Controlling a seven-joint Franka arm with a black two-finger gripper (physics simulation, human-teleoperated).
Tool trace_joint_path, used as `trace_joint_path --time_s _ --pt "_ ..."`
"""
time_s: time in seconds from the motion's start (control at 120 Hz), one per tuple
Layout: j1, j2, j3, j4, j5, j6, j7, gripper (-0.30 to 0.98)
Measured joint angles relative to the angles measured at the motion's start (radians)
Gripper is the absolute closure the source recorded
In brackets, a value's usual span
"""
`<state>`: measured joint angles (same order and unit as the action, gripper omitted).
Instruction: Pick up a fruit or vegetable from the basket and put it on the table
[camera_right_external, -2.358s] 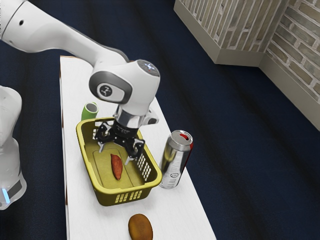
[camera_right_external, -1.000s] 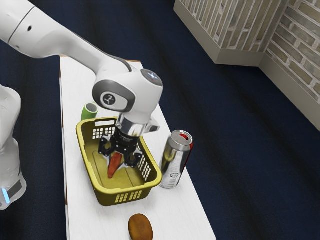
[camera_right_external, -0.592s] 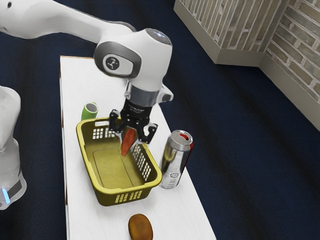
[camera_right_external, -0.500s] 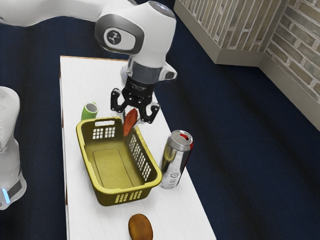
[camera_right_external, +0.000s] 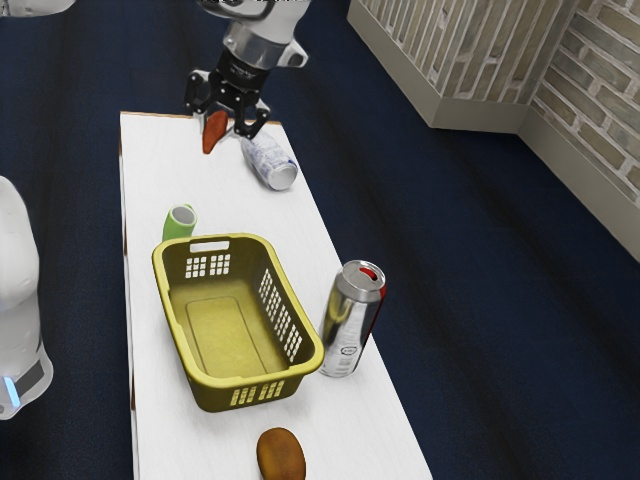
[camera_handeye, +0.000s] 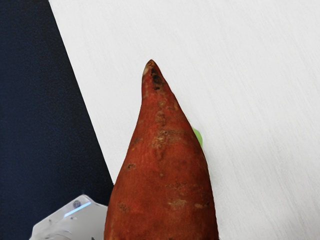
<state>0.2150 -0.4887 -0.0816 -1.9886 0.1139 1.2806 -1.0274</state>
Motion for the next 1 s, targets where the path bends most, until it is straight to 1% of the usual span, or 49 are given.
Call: trace_joint_path --time_s 0.075,0.133,0.225,0.317,0.508,0.683,0.7,0.775,0.825,0.883,0.95,1.0 --pt "0.057 0.045 0.008 0.000 0.019 0.020 0.087 0.53" --pt "0.074 0.095 0.020 -0.001 0.028 0.047 0.151 0.54" --pt "0.066 0.168 0.025 -0.011 0.031 0.105 0.240 0.54" --pt "0.054 0.210 0.026 -0.031 0.031 0.175 0.317 0.54" --pt "0.041 0.261 0.026 -0.056 0.027 0.300 0.444 0.54" --pt "0.039 0.285 0.026 -0.056 0.020 0.360 0.530 0.54" --pt "0.039 0.286 0.026 -0.056 0.019 0.363 0.537 0.52" --pt "0.042 0.292 0.026 -0.054 0.008 0.376 0.570 0.31" --pt "0.044 0.295 0.026 -0.054 0.002 0.383 0.590 0.22" --pt "0.043 0.297 0.026 -0.053 -0.002 0.388 0.612 0.14" --pt "0.038 0.294 0.020 -0.038 -0.003 0.392 0.635 0.09" --pt "-0.006 0.296 0.007 0.047 0.001 0.380 0.654 0.06"
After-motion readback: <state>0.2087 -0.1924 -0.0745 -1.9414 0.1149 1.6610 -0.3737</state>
